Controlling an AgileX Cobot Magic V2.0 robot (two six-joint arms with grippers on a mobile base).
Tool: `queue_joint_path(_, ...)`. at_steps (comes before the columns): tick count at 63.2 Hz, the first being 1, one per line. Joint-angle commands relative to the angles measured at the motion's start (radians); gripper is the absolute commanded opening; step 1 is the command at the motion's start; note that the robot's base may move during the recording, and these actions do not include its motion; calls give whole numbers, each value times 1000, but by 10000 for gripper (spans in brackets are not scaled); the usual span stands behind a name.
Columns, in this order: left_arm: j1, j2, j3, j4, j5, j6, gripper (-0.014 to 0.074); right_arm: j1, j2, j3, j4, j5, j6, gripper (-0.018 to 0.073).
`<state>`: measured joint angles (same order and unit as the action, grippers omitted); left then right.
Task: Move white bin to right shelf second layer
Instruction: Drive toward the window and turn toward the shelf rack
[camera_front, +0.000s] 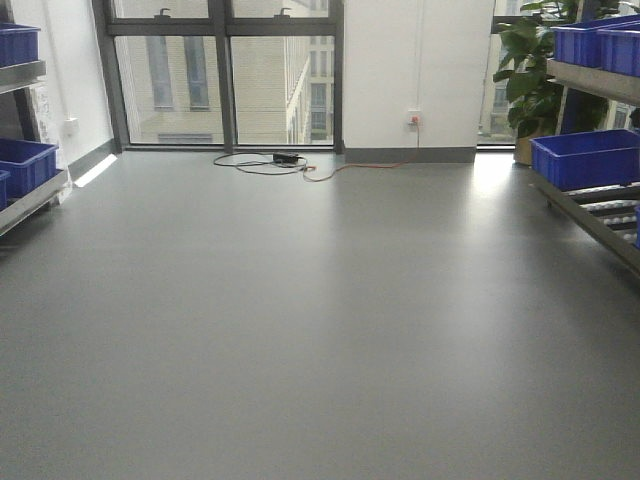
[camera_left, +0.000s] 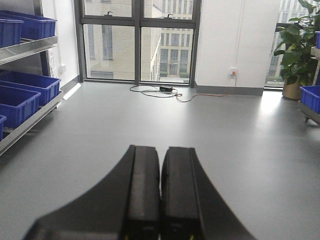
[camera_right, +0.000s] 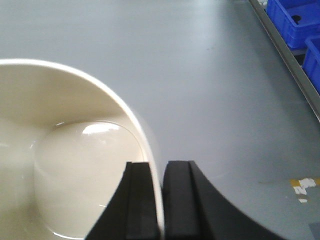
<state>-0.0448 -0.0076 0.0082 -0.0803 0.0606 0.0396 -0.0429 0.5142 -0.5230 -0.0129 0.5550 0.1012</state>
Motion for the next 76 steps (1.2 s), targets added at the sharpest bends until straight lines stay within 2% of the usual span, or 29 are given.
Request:
queue_joint_path(1,-7,-15,27,-5,-83,-5,85,2,1,-31,-4,-95,5,55)
queue_joint_path(76,-7,-15,27,-5,-83,-5,85,2,1,-31,-4,-95,5,55)
